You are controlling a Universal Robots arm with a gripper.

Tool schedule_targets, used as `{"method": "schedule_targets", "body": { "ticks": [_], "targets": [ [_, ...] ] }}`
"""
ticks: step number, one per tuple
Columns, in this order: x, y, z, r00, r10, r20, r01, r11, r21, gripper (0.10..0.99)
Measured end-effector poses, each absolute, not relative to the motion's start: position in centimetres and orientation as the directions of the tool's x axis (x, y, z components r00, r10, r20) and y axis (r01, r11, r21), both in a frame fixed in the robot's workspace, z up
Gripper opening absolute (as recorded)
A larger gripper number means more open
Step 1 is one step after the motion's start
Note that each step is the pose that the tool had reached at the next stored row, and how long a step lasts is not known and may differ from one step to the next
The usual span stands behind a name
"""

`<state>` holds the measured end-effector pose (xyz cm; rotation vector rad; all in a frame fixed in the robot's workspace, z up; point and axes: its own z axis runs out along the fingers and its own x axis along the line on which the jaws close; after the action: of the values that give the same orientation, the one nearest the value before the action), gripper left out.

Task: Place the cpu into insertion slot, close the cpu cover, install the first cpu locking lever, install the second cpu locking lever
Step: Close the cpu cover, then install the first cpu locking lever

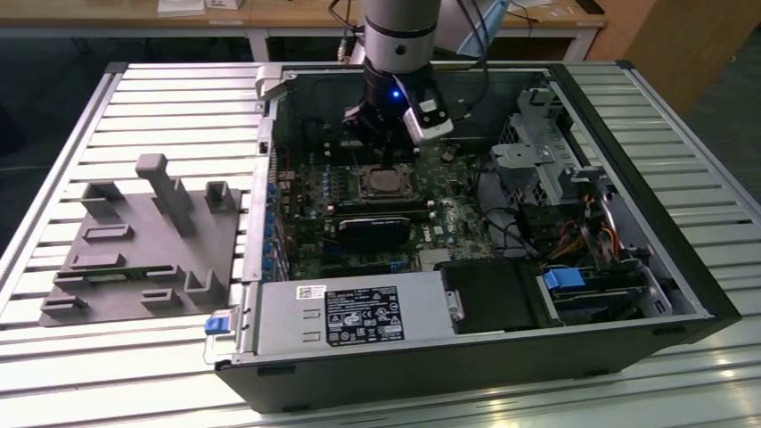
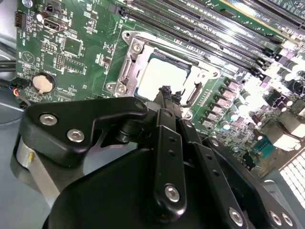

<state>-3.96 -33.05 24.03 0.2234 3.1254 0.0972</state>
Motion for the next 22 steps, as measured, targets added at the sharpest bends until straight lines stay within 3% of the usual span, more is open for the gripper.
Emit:
{"method": "schedule_targets", "body": {
  "ticks": [22],
  "targets": [
    [-4.80,-33.06,24.31,-0.990,0.142,-0.002,0.142,0.988,0.062,0.102]
  ]
}}
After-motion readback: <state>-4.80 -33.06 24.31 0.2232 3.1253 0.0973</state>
